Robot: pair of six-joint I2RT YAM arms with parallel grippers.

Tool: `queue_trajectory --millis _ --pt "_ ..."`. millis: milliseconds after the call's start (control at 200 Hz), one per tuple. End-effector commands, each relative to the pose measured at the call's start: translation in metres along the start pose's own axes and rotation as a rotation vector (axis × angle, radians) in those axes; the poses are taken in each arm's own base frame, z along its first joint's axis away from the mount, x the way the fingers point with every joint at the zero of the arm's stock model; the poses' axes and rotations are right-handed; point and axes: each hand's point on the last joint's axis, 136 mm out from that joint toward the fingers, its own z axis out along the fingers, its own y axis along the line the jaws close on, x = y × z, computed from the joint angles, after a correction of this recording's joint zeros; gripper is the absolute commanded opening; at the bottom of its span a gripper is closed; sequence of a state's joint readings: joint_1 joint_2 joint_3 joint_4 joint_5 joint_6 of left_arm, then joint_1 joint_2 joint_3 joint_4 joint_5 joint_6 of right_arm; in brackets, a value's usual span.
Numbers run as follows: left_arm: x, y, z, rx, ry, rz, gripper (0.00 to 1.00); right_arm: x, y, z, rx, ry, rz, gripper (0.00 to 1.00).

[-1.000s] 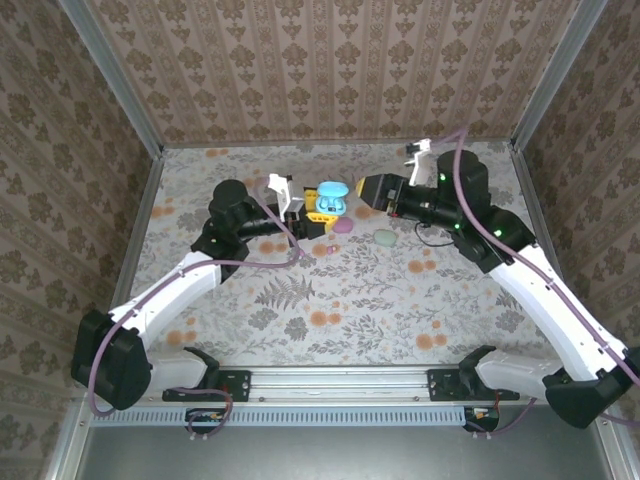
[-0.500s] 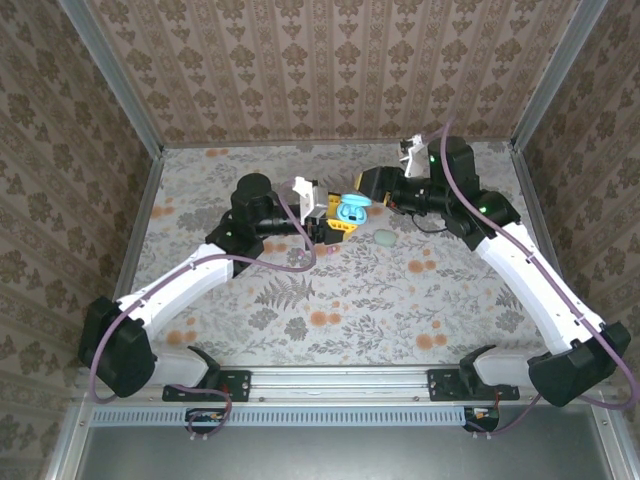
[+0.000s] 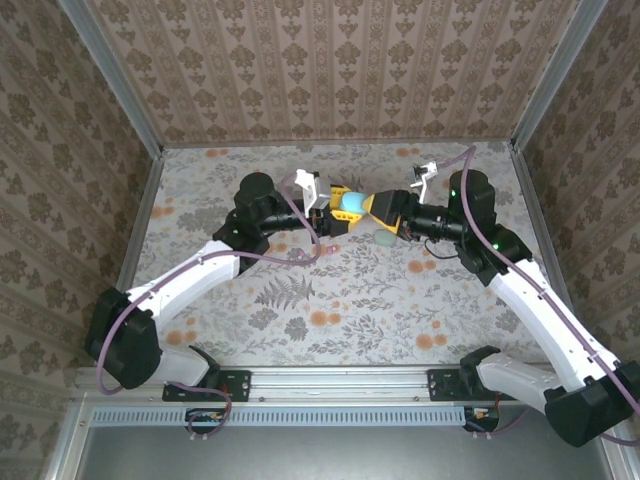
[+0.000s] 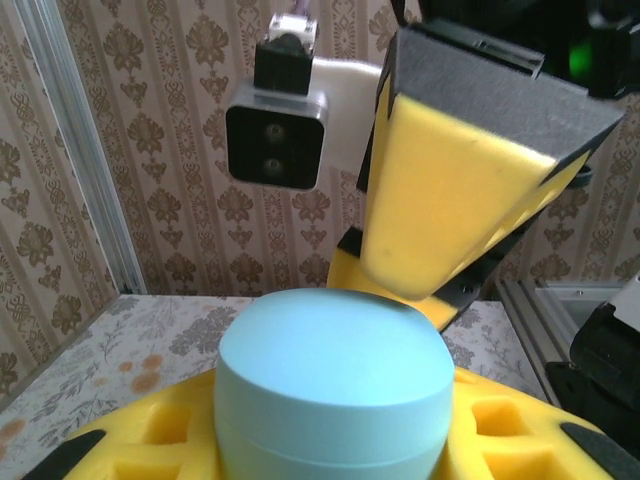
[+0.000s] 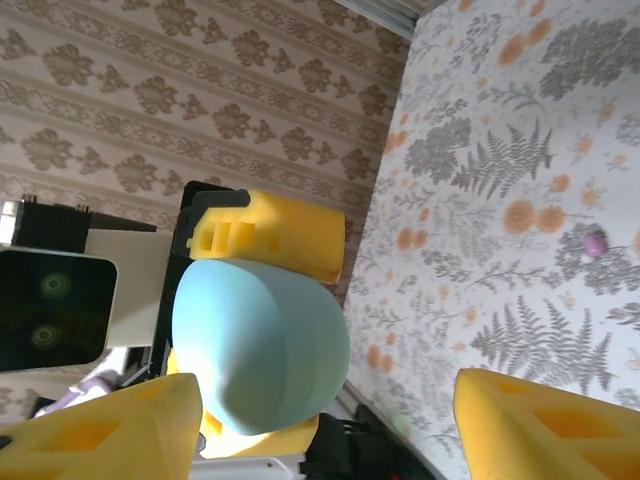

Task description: Insert the wireless bluetooth earbuds into the charging case

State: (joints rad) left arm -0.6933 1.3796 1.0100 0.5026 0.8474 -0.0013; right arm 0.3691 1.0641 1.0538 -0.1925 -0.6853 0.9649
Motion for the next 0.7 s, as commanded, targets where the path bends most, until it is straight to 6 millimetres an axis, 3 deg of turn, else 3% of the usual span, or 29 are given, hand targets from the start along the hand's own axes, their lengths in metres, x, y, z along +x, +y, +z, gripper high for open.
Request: queue_trajectory --millis 0,235,485,560,645,695 --pt "-0.031 -0.004 0.002 0.032 -0.080 0.041 0.35 -0.003 0.023 0.005 -0.131 0.031 0.028 0.69" --pt "-0.034 -0.004 0.004 0.044 -0.094 0.037 0.35 -0.009 0.035 0.015 -0.251 0.053 0.068 0.63" --pt "-0.029 0.001 0.005 0.023 -0.075 0.033 0.36 -0.010 0.034 0.013 -0.252 0.042 0.066 0.38" --pt "-0.025 0.003 0.006 0.012 -0.061 0.030 0.39 -0.009 0.035 0.012 -0.250 0.033 0.055 0.29" --pt "-0.022 0.005 0.006 0.003 -0.049 0.030 0.41 -0.010 0.028 0.009 -0.209 0.009 0.049 0.26" --pt "-0.019 0.006 0.007 -0.002 -0.039 0.026 0.50 -0.011 0.022 0.007 -0.183 -0.011 0.045 0.26"
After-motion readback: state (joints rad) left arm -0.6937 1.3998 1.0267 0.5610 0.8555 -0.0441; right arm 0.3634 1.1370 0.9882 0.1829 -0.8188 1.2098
